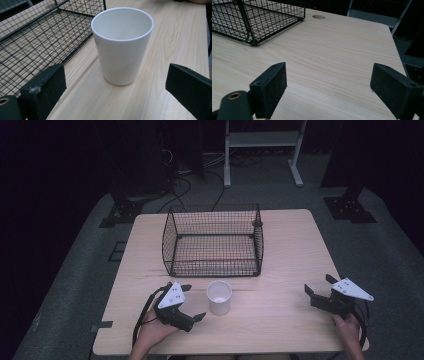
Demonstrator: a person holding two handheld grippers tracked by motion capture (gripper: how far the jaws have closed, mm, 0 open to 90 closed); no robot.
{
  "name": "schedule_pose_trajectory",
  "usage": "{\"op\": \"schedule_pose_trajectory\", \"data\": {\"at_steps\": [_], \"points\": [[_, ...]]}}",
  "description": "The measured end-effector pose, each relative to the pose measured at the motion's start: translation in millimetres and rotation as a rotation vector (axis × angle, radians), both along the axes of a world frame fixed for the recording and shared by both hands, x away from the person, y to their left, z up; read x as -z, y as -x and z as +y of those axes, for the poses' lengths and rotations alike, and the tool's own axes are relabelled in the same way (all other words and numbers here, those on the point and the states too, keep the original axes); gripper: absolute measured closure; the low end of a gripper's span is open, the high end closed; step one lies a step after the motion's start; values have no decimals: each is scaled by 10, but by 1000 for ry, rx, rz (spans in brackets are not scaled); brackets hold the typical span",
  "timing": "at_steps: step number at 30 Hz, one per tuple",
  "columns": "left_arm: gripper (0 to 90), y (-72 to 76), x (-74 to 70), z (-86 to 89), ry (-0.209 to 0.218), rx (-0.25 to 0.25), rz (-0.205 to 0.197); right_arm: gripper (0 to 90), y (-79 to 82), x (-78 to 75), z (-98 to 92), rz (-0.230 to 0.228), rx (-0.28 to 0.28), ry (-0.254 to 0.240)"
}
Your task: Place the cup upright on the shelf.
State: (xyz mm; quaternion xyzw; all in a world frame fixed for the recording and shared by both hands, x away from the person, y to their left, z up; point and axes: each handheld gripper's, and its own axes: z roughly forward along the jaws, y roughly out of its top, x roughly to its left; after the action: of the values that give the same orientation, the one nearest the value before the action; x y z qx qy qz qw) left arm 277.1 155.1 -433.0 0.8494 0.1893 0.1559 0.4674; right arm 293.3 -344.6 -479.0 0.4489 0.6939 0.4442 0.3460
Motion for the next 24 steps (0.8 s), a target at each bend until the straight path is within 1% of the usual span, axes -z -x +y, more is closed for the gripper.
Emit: {"op": "schedule_pose_trajectory", "data": {"at_steps": [7, 11, 14, 19, 20, 22, 24], "points": [[24, -36, 8, -98, -18, 27, 21, 131, 0, 0, 0, 0, -1, 0], [24, -52, -25, -151, -26, 44, 20, 131, 0, 0, 1, 0, -2, 1], [24, -73, -36, -183, -36, 50, 27, 131, 0, 0, 0, 0, -3, 0], [24, -107, -25, -239, -40, 59, 46, 131, 0, 0, 1, -1, -5, 0], [24, -113, -25, -252, -47, 61, 48, 131, 0, 0, 1, -1, -5, 1], [24, -124, -22, -278, -58, 62, 48, 130, 0, 0, 1, -1, -5, 0], [24, -141, -16, -293, -58, 63, 51, 130, 0, 0, 0, -1, -5, 0]]}}
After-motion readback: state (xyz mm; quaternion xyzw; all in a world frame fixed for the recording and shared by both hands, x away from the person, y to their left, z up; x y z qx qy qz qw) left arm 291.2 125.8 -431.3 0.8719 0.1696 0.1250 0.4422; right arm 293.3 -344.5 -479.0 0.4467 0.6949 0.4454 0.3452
